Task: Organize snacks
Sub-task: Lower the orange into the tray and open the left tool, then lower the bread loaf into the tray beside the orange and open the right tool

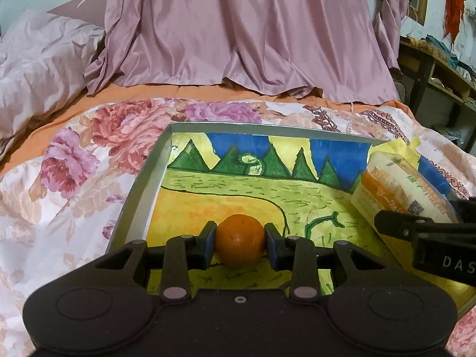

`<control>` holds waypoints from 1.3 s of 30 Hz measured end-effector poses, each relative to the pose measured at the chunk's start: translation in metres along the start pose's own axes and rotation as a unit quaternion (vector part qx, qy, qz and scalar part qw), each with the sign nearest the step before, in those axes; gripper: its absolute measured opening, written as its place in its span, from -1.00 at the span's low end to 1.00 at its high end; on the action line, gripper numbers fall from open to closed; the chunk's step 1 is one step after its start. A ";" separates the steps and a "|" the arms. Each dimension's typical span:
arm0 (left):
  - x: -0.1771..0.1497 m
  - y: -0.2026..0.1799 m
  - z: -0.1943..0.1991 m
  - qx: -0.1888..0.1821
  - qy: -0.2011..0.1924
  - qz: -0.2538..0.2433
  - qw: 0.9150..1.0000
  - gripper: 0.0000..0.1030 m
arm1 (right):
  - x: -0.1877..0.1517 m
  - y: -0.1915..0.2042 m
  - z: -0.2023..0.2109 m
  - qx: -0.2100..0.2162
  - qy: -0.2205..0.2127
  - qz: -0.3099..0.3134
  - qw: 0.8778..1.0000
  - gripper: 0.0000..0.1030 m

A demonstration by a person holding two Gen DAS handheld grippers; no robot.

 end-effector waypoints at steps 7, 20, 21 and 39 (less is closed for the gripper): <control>0.000 -0.001 0.000 0.005 0.001 -0.007 1.000 -0.28 | -0.005 -0.001 -0.003 0.001 0.005 0.000 1.000 0.12; 0.001 -0.002 0.011 -0.002 -0.009 0.005 1.000 0.35 | -0.001 0.003 0.017 0.001 -0.018 0.012 1.000 0.57; 0.001 -0.002 0.011 -0.004 -0.009 0.006 1.000 0.36 | -0.001 0.003 0.019 0.000 -0.020 0.014 1.000 0.58; 0.002 0.000 0.033 0.009 -0.034 0.005 0.999 0.98 | -0.001 -0.007 0.049 -0.005 -0.054 -0.001 0.999 0.99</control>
Point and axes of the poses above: each gripper's, at about its wrist camera, not at the fingertips, and z roughly against the way its jaws point, y to its left, x to its top, the point moved 5 cm from there along -z, roughly the way its jaws point, and after that the axes turned 8 degrees about y, right-handed, at the moved point
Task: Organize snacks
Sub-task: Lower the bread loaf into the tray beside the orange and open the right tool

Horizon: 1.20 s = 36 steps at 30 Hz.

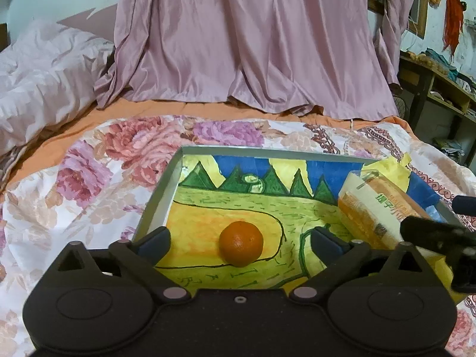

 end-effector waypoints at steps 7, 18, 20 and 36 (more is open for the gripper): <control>0.002 0.000 0.018 0.000 -0.014 -0.005 1.000 0.99 | 0.003 -0.007 0.019 0.009 -0.021 -0.028 0.999 1.00; 0.003 0.000 0.048 -0.001 -0.036 -0.007 0.999 0.99 | 0.005 -0.007 0.052 0.024 -0.050 -0.048 0.997 1.00; 0.003 0.001 0.055 -0.007 -0.046 -0.001 0.999 0.99 | 0.005 -0.004 0.058 0.026 -0.052 -0.047 0.997 1.00; -0.001 -0.001 0.098 -0.043 -0.037 0.015 0.998 0.99 | 0.000 0.011 0.098 0.043 -0.069 -0.045 0.996 1.00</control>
Point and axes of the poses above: each gripper's, at about its wrist camera, not at the fingertips, and z roughly against the way its jaws point, y to its left, x to its top, the point moved 5 cm from there along -z, roughly the way its jaws point, and after that the axes turned 8 degrees about y, right-handed, at the moved point
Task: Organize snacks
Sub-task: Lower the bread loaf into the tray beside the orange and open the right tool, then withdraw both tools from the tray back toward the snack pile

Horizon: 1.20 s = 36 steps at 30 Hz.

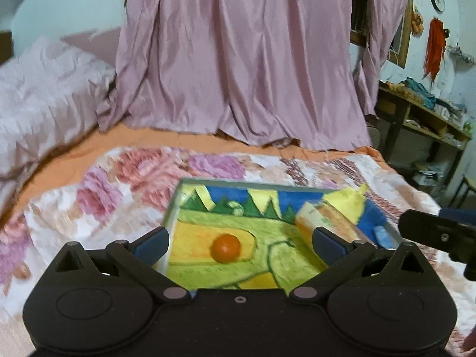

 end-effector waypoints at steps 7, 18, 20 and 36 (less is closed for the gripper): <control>-0.011 -0.006 0.019 0.011 0.001 0.003 1.000 0.99 | -0.001 0.004 0.015 -0.002 0.007 0.000 1.000 1.00; -0.026 -0.001 0.054 -0.002 -0.015 0.037 0.999 0.99 | -0.006 0.009 0.038 -0.029 0.012 0.007 0.999 1.00; -0.029 -0.002 0.060 0.005 -0.015 0.033 0.999 0.99 | -0.006 0.010 0.043 -0.029 0.010 0.006 1.000 1.00; -0.051 -0.016 0.105 -0.017 -0.029 0.023 0.999 0.99 | -0.015 0.019 0.081 -0.027 0.002 0.010 1.000 1.00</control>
Point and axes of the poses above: each gripper's, at about its wrist camera, not at the fingertips, and z roughly against the way its jaws point, y to its left, x to its top, the point moved 5 cm from there along -z, roughly the way its jaws point, and after that the axes turned 8 degrees about y, right-handed, at the moved point
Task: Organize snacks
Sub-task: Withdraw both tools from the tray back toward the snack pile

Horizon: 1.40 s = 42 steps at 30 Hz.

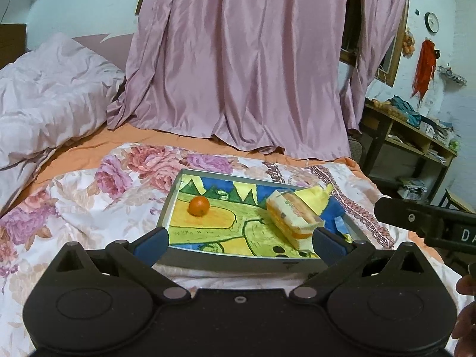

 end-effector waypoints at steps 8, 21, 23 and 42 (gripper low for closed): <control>-0.014 -0.002 0.013 -0.001 0.006 -0.001 1.000 0.99 | -0.007 0.000 0.013 -0.002 0.002 -0.002 1.000 1.00; -0.026 0.000 0.035 0.012 0.009 -0.001 1.000 0.99 | -0.020 0.006 0.034 -0.042 0.017 0.013 0.999 1.00; -0.028 0.000 0.040 0.014 0.008 -0.003 1.000 0.99 | -0.022 0.008 0.038 -0.036 0.017 0.011 0.999 1.00; -0.157 0.013 0.051 -0.009 0.105 0.002 0.994 0.99 | -0.151 0.005 0.053 0.056 0.089 -0.010 0.994 1.00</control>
Point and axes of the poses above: each gripper's, at about its wrist camera, not at the fingertips, and z roughly against the way its jaws point, y to its left, x to its top, the point moved 5 cm from there along -z, roughly the way its jaws point, and after that the axes turned 8 degrees about y, right-handed, at the moved point
